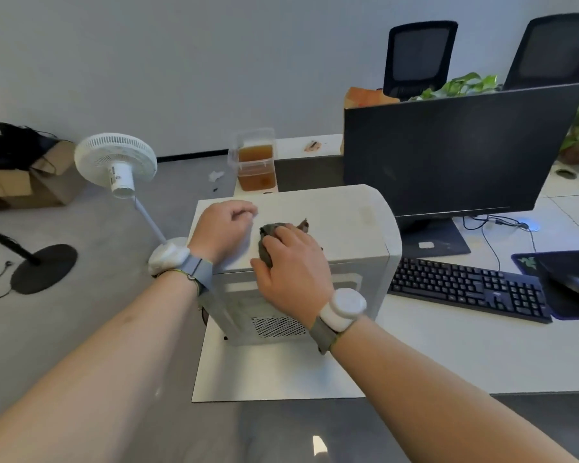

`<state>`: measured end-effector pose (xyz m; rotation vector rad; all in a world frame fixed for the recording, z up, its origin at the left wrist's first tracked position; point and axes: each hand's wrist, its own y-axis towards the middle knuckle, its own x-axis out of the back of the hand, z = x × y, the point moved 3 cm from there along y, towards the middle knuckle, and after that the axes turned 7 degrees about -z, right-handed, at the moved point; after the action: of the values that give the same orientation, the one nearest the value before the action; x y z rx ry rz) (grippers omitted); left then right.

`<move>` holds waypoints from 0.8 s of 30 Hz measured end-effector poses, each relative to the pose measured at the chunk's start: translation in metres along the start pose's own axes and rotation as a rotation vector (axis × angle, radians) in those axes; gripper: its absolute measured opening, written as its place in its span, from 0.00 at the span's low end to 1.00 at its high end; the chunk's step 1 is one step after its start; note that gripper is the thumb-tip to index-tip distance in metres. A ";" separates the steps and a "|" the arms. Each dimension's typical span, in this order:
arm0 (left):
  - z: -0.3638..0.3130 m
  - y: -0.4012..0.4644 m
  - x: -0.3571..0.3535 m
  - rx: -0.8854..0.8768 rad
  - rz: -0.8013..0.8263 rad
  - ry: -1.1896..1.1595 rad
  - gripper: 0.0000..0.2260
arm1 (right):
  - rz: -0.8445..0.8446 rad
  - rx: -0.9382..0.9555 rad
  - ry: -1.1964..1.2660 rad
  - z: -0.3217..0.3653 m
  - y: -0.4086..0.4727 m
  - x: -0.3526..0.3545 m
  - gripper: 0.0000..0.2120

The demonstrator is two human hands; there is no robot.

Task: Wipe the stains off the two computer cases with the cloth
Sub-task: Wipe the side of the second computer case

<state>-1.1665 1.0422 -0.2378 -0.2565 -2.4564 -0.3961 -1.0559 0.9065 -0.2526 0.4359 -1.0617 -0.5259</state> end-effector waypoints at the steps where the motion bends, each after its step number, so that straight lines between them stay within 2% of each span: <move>1: 0.002 0.002 0.003 0.069 -0.010 -0.095 0.11 | 0.020 0.048 0.036 0.010 0.002 -0.007 0.11; 6: 0.013 0.014 0.023 0.184 0.060 -0.270 0.12 | 0.106 0.174 0.074 0.015 0.002 -0.006 0.07; 9: 0.019 0.019 0.023 0.190 0.208 -0.293 0.15 | 0.009 0.108 0.033 -0.004 -0.012 0.010 0.09; 12: 0.015 0.019 0.024 0.058 0.409 -0.164 0.18 | -0.154 0.058 -0.035 -0.010 -0.029 0.012 0.11; 14: 0.016 0.014 0.030 -0.166 0.527 0.073 0.19 | -0.284 -0.008 -0.040 -0.002 -0.037 -0.001 0.13; 17: 0.025 0.007 0.034 -0.491 0.513 0.410 0.19 | -0.447 -0.161 -0.023 0.019 -0.051 -0.021 0.17; 20: 0.037 0.004 0.034 -0.544 0.433 0.381 0.19 | -0.503 -0.188 -0.090 0.056 -0.066 -0.048 0.18; 24: 0.039 0.007 0.032 -0.596 0.373 0.295 0.18 | -0.517 -0.193 0.036 0.102 -0.081 -0.091 0.20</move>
<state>-1.2118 1.0650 -0.2462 -0.8245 -1.8968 -0.9187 -1.1987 0.8881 -0.3196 0.5478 -0.8495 -1.0657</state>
